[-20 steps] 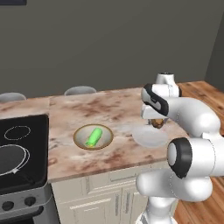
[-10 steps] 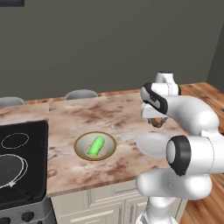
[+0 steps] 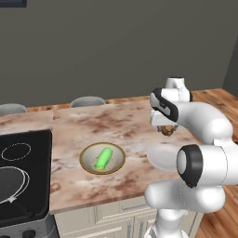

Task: Place the chicken drumstick on the plate and place the corn on the same plate.

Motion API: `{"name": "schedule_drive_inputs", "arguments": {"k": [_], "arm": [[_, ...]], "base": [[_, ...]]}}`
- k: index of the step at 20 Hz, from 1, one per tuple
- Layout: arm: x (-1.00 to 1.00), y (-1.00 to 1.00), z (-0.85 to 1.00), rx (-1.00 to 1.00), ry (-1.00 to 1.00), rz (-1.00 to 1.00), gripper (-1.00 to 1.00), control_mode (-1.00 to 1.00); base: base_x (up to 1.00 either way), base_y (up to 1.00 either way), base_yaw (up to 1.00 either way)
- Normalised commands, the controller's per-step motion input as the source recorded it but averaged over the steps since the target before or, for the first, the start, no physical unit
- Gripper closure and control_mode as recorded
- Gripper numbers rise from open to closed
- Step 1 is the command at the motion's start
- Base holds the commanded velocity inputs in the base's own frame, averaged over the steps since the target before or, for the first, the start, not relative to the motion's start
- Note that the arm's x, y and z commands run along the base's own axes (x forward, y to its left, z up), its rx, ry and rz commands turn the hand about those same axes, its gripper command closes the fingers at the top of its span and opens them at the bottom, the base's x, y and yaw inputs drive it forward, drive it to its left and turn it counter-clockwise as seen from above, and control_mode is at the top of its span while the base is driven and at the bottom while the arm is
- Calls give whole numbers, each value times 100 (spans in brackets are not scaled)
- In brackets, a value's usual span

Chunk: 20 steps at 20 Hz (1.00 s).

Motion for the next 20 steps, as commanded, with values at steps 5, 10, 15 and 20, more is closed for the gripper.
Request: {"name": "schedule_drive_inputs", "arguments": {"k": [5,10,15,20], "arm": [[0,0,0,0,0,0,100,100],[43,-3,-26,0,0,2,100,-100],[37,-43,-63,0,0,0,100,-100],[11,-66,-57,0,0,0,100,-100]], "base": [[58,0,5],[10,0,1],[0,0,0],[0,0,0]]}}
